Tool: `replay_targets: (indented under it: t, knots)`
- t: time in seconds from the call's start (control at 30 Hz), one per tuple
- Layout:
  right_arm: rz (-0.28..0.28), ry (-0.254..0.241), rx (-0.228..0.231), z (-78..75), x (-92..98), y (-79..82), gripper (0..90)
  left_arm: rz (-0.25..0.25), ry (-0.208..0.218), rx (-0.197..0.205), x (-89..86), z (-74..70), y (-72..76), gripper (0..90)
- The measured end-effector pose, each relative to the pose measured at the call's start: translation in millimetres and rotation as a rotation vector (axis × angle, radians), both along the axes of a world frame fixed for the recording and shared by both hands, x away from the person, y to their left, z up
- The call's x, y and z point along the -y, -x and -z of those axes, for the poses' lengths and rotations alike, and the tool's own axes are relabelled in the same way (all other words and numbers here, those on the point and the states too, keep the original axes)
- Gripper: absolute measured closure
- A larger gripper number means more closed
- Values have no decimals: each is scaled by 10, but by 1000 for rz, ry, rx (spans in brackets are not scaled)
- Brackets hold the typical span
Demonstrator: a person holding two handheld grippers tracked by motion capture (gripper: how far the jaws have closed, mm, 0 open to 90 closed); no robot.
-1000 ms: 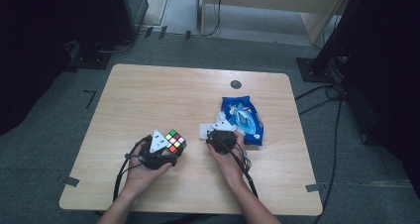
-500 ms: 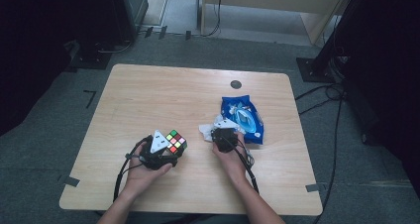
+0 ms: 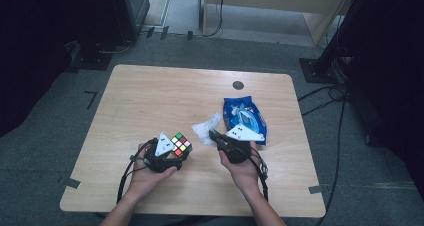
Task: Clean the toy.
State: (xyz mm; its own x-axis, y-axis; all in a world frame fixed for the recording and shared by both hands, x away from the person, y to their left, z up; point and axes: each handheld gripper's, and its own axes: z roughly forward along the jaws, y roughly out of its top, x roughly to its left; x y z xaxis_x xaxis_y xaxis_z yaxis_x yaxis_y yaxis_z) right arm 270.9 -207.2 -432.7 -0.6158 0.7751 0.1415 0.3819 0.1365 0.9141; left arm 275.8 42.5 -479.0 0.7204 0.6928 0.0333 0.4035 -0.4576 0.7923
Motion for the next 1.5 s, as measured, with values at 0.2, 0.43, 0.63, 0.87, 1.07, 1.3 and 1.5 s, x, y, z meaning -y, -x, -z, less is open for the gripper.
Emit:
replay_targets:
  t: [0.2,0.43,0.63,0.87,1.07,1.3,1.5]
  knots:
    - [-116,54,25,-27,-364,197,886,48,-34,6,132,10,65,340]
    - [-191,152,48,107,-728,321,880,69,-24,-11,194,2,90,340]
    - [-160,154,68,135,-696,287,877,66,-24,-8,199,-11,98,340]
    - [-55,144,52,157,-443,123,878,67,-35,1,202,-3,99,340]
    - [27,129,25,146,-253,42,879,45,-39,6,152,6,69,340]
    - [-114,127,69,24,-499,251,877,55,-43,3,180,17,75,341]
    - [-191,151,66,99,-761,356,876,64,-37,19,192,-4,99,340]
